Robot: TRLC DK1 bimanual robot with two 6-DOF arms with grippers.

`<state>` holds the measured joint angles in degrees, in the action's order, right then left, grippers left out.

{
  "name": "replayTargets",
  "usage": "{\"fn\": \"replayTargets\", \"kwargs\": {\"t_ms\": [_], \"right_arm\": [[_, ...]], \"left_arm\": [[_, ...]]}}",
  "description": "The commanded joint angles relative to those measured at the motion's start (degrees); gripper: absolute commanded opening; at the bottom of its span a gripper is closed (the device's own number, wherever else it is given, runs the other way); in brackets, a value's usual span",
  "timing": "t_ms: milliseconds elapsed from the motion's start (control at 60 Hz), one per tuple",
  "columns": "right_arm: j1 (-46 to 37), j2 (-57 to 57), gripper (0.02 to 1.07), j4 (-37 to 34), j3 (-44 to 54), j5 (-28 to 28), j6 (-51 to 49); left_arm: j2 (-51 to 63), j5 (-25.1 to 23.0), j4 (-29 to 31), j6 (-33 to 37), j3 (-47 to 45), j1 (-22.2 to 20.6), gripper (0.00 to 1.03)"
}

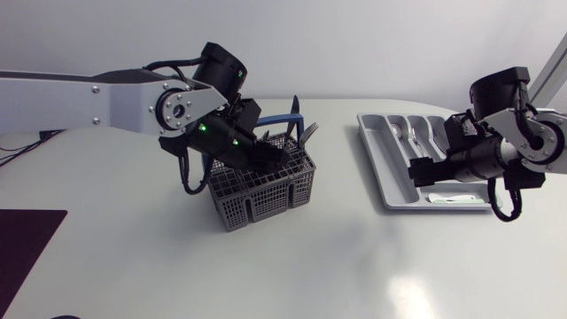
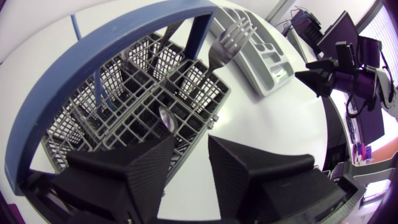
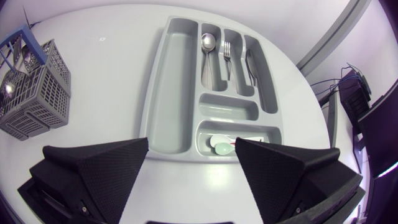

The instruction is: Unload the cutlery basket into the drawer organizer.

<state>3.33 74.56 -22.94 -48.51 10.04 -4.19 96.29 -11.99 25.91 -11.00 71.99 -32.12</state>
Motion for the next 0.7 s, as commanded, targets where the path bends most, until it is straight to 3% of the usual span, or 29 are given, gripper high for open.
{"fn": "replayTargets", "kwargs": {"t_ms": [0,417,683], "right_arm": [[0.45,-0.21,1.02,-0.09,1.67,-0.55,1.64],[0.62,0.32,1.02,0.97,2.81,-0.81,2.34],[0.71,0.49,1.02,1.49,3.78,-2.13,2.16]], "left_arm": [[1.36,0.83,0.46,-2.44,1.75,0.74,0.38],[2.32,4.43,-0.42,-3.85,1.93,1.27,0.38],[-2.69,3.29,-0.25,-1.21,-1.15,0.57,0.38]]}}
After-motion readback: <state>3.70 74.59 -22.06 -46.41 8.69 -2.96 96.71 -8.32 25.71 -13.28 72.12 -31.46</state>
